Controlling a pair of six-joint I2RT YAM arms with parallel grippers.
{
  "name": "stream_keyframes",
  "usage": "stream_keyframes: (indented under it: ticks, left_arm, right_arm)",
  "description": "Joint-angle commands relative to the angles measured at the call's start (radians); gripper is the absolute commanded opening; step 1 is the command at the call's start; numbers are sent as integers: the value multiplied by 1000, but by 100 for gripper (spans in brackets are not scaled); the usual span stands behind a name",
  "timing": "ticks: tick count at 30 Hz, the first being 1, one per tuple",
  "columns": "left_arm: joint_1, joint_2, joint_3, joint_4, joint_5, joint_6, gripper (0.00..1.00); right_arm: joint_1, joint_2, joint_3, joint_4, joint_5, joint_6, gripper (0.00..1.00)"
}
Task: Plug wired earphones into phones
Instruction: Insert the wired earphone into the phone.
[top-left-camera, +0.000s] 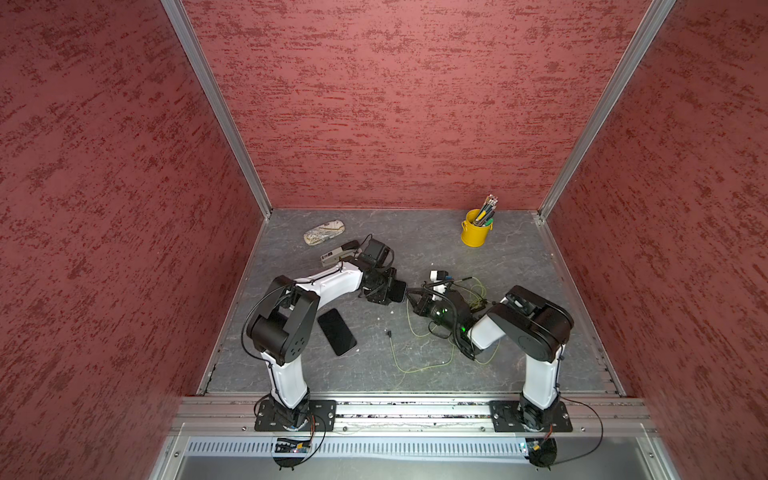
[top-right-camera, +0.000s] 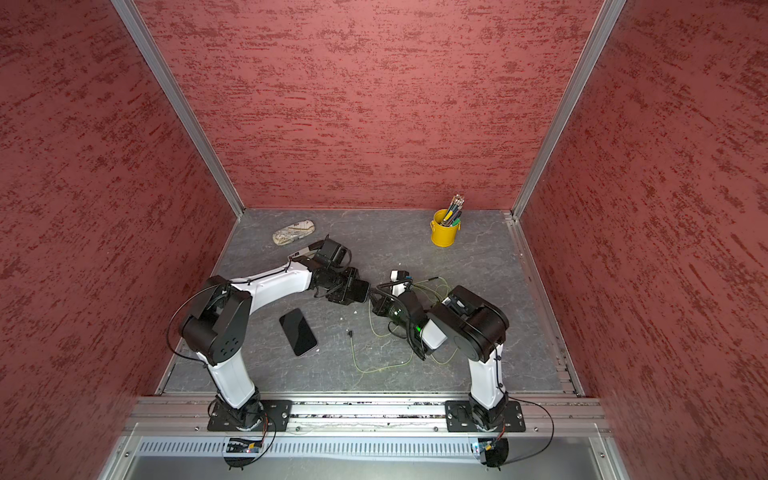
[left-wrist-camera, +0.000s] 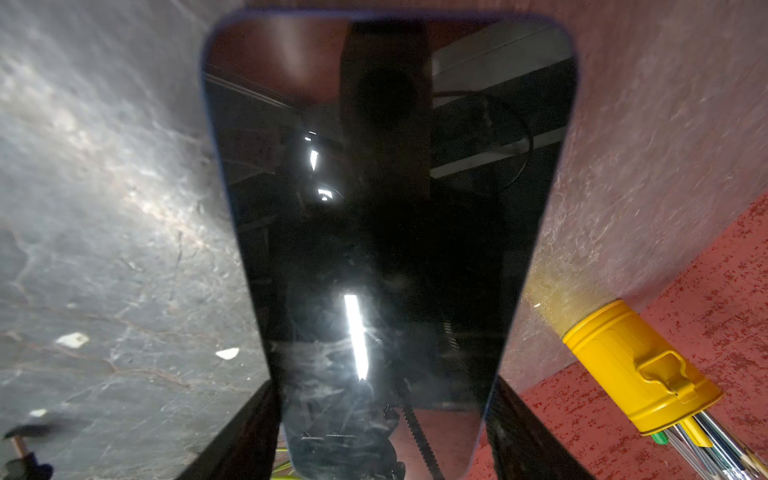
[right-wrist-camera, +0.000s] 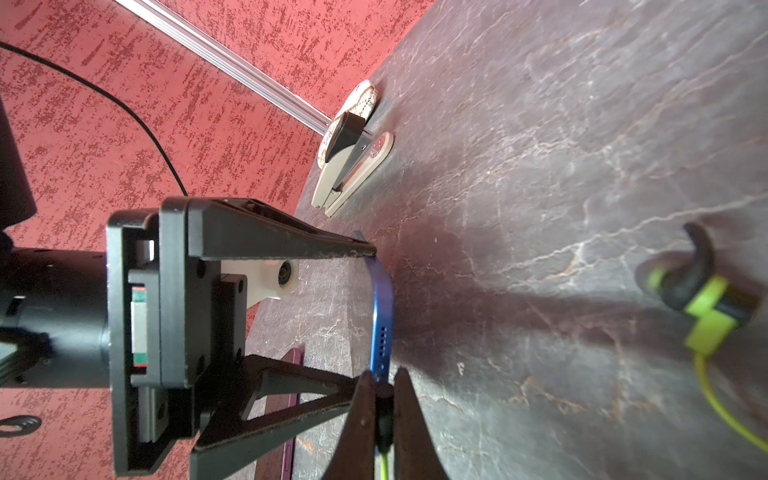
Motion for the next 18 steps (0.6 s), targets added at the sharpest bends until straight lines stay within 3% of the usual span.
stream_keyframes:
  ticks: [1, 10, 18]
  left_arm:
    - [-10, -53, -11, 58, 51, -40, 67]
    - [-15, -48, -21, 74, 47, -100, 67]
    - [-15, -50, -46, 95, 57, -100, 67]
  right_arm:
    - [8, 17, 23, 42, 10, 14, 0]
    - [19, 4, 79, 19, 30, 29, 0]
    - [26, 3, 132, -78, 37, 12, 9]
